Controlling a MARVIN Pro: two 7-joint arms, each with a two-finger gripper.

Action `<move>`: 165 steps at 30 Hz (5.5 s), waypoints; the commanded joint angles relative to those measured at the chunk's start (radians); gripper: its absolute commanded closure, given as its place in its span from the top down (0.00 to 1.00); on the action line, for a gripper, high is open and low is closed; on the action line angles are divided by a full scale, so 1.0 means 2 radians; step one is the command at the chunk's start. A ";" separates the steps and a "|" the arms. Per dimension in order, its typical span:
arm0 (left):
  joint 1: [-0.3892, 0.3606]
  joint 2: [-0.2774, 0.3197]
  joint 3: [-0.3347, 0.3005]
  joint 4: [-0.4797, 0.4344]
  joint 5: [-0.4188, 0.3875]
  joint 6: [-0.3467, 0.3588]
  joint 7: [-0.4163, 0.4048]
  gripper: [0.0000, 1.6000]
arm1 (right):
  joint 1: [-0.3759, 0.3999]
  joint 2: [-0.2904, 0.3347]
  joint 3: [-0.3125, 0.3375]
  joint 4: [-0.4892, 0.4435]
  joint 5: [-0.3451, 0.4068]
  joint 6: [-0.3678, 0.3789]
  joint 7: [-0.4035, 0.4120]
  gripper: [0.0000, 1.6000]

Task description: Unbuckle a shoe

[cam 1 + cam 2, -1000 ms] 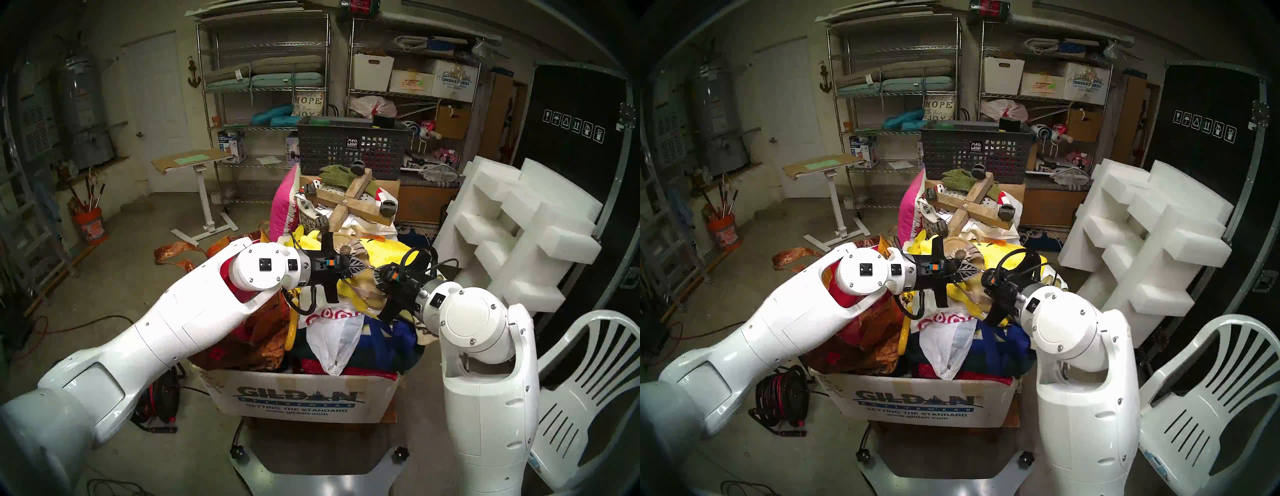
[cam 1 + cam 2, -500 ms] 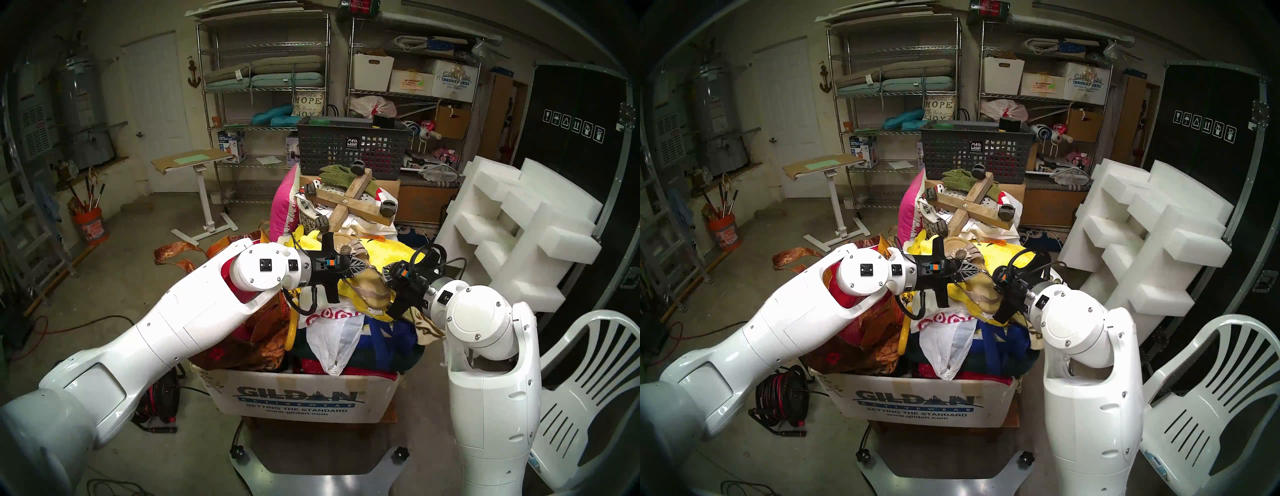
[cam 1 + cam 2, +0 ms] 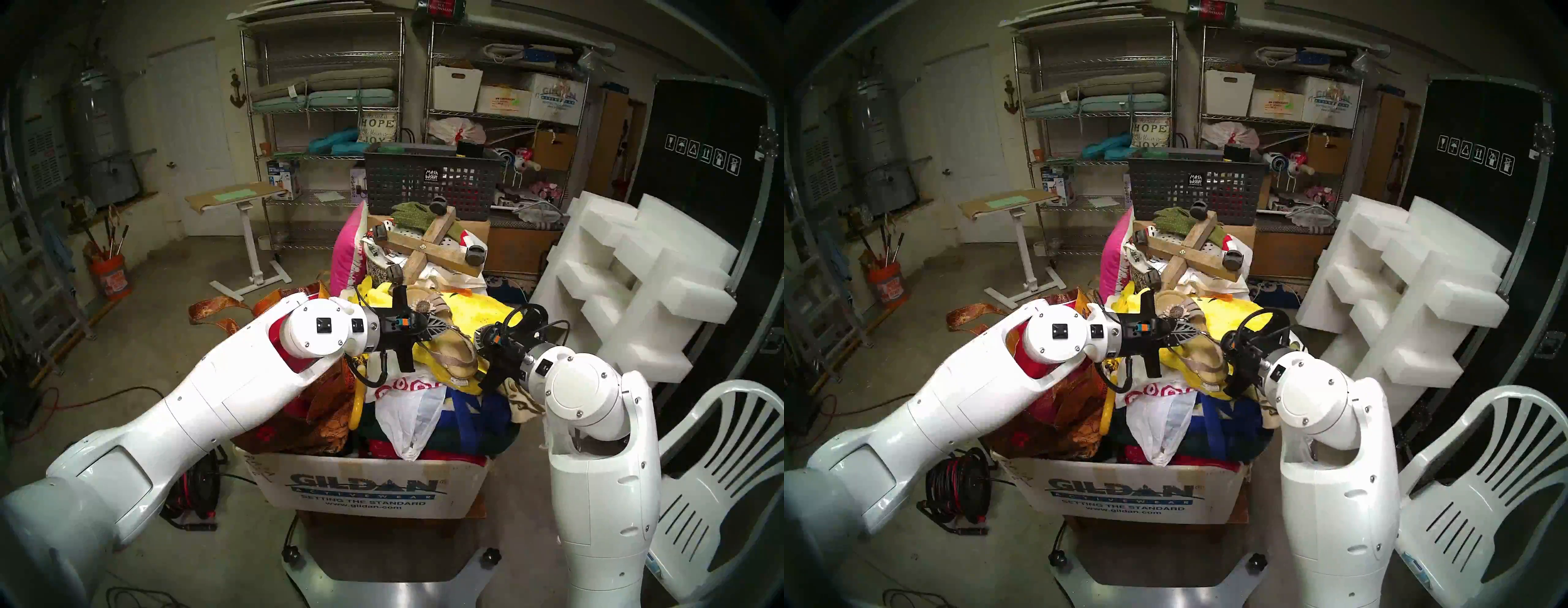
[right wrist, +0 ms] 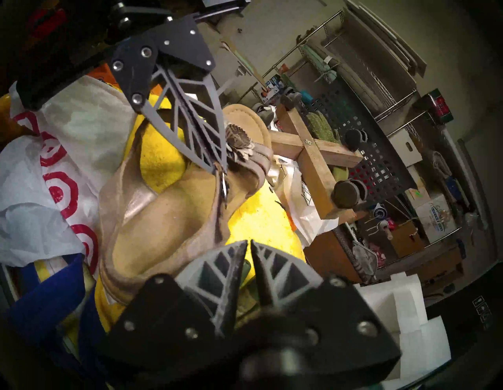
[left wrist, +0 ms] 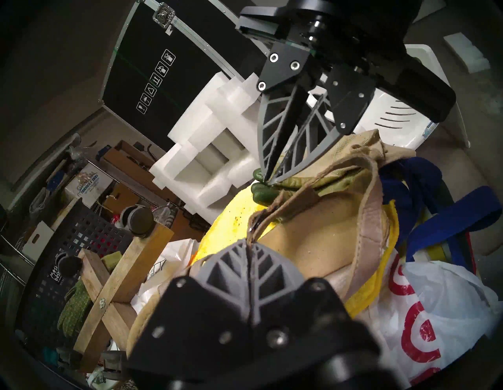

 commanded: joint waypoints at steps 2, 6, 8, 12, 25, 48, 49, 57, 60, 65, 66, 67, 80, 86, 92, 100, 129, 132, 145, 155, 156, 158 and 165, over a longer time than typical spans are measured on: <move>-0.005 0.002 -0.007 -0.013 -0.001 0.003 0.005 0.00 | 0.002 0.003 -0.002 -0.012 0.005 -0.004 0.009 0.44; -0.005 0.002 -0.007 -0.015 -0.001 0.003 0.006 0.00 | -0.001 0.002 -0.005 -0.013 0.006 -0.006 0.009 0.44; -0.005 0.002 -0.006 -0.015 -0.001 0.002 0.006 0.00 | 0.000 0.002 -0.007 -0.013 0.006 -0.006 0.012 0.45; -0.005 0.003 -0.006 -0.018 -0.001 0.004 0.006 0.00 | -0.001 0.002 -0.009 -0.012 0.005 -0.007 0.013 0.46; -0.005 0.006 -0.005 -0.024 -0.003 0.005 0.005 0.00 | -0.005 0.003 -0.015 -0.012 -0.002 -0.004 0.017 0.49; 0.001 0.013 -0.002 -0.030 -0.006 0.000 0.007 0.00 | -0.004 -0.002 -0.027 -0.021 -0.005 -0.007 0.020 0.49; 0.002 0.014 -0.002 -0.031 -0.007 0.000 0.007 0.00 | -0.002 -0.002 -0.028 -0.021 -0.005 -0.007 0.020 0.49; 0.004 0.020 -0.004 -0.038 -0.011 0.001 0.006 0.00 | 0.003 -0.005 -0.037 -0.021 -0.008 -0.005 0.022 0.50; 0.005 0.021 -0.003 -0.040 -0.012 0.000 0.006 0.00 | 0.005 -0.006 -0.039 -0.021 -0.009 -0.004 0.021 0.49; 0.004 0.024 -0.003 -0.044 -0.015 0.001 0.004 0.00 | 0.011 -0.008 -0.040 -0.018 -0.013 -0.001 0.016 0.50; 0.004 0.025 -0.003 -0.044 -0.015 0.001 0.004 0.00 | 0.012 -0.009 -0.040 -0.018 -0.013 -0.001 0.016 0.50; 0.005 0.025 -0.002 -0.044 -0.015 0.000 0.005 0.00 | 0.013 -0.009 -0.040 -0.018 -0.014 -0.001 0.015 0.50; 0.007 0.031 -0.001 -0.051 -0.020 -0.002 0.003 0.00 | 0.022 -0.013 -0.043 -0.017 -0.023 0.007 0.009 0.63; 0.006 0.032 0.000 -0.050 -0.021 -0.005 0.003 0.00 | 0.026 -0.013 -0.045 -0.017 -0.026 0.010 0.008 0.63; 0.005 0.033 -0.001 -0.050 -0.023 -0.005 -0.001 0.00 | 0.032 -0.013 -0.046 -0.015 -0.030 0.013 0.007 0.64; 0.003 0.023 0.000 -0.033 -0.017 -0.012 0.006 0.00 | 0.031 -0.012 -0.045 -0.020 -0.033 0.019 0.014 0.69; 0.005 0.012 0.001 -0.027 -0.001 -0.014 0.017 0.00 | 0.024 -0.014 -0.034 -0.040 -0.031 0.020 0.010 0.81; 0.006 0.012 0.001 -0.029 -0.002 -0.013 0.016 0.00 | 0.026 -0.014 -0.034 -0.039 -0.030 0.020 0.009 0.82; 0.006 0.015 0.001 -0.037 -0.002 -0.008 0.016 0.00 | 0.038 -0.010 -0.032 -0.021 -0.035 0.020 0.011 0.82; 0.007 0.017 0.001 -0.039 -0.004 -0.008 0.016 0.00 | 0.050 -0.006 -0.026 -0.010 -0.045 0.020 0.013 0.82; 0.007 0.017 0.001 -0.039 -0.004 -0.008 0.016 0.00 | 0.050 -0.006 -0.026 -0.010 -0.047 0.020 0.013 0.82; 0.007 0.018 0.002 -0.039 -0.005 -0.009 0.015 0.00 | 0.052 -0.007 -0.026 -0.008 -0.047 0.020 0.014 0.81; 0.008 0.019 0.003 -0.042 -0.008 -0.012 0.012 0.00 | 0.065 -0.017 -0.027 -0.002 -0.050 0.020 0.000 0.81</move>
